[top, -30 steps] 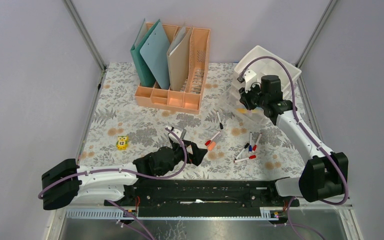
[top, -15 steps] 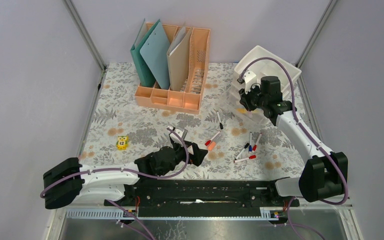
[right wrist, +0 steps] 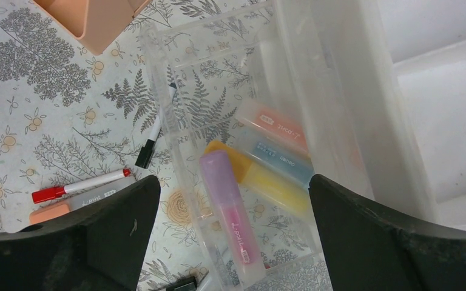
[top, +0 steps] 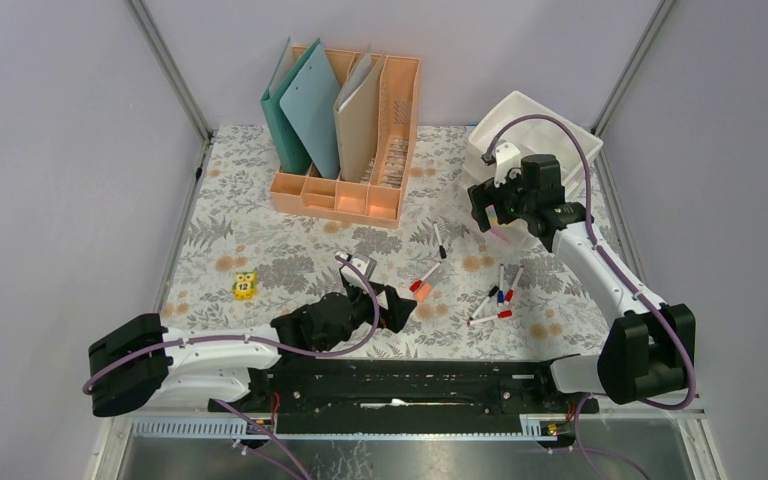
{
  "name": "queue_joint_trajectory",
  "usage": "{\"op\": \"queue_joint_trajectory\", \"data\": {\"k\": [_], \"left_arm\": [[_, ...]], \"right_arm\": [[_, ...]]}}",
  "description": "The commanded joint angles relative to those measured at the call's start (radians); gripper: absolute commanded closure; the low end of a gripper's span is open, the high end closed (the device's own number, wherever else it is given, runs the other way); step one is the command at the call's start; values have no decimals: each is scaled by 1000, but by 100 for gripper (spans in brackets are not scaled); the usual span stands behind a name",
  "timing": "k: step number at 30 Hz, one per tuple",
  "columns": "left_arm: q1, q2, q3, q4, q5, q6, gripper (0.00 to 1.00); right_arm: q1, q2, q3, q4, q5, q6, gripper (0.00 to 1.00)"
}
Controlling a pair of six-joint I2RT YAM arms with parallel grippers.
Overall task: Organize the desk
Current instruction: Place the stationery in the drawer, then pick up the stationery from the center of the board.
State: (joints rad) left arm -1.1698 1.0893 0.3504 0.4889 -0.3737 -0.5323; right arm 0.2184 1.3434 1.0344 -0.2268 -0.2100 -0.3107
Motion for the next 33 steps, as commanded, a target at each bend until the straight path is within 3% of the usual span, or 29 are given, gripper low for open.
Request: {"op": "queue_joint_trajectory", "data": {"k": [1,5,9,18,23,24,25,33], "left_arm": [[6,-2,-9,60,10,-12,1],[6,-7,-11,61,16,-10,1],[15,4,-14,86,46,-15,1],[89,107,38,97,285,-21,1],[113,201,101,53,356,-8,1],[113,222,123,39,363,-3,1],[113,251,144,22,368,6,2],[113,369,293,-100,356,42,8]], "right_arm": [[-10,-32,0,3,22,50,0],[-11,-44,2,-6,-7,47,0],[-13,-88,14,-58,-146,7,0],[-14,-132,104,-58,-146,7,0],[-15,-216,39,-58,-146,7,0],[-15,-241,15,-74,-443,7,0],[-14,-264,-12,-298,-646,-72,0],[-21,-283,-76,-266,-619,-52,0]]}}
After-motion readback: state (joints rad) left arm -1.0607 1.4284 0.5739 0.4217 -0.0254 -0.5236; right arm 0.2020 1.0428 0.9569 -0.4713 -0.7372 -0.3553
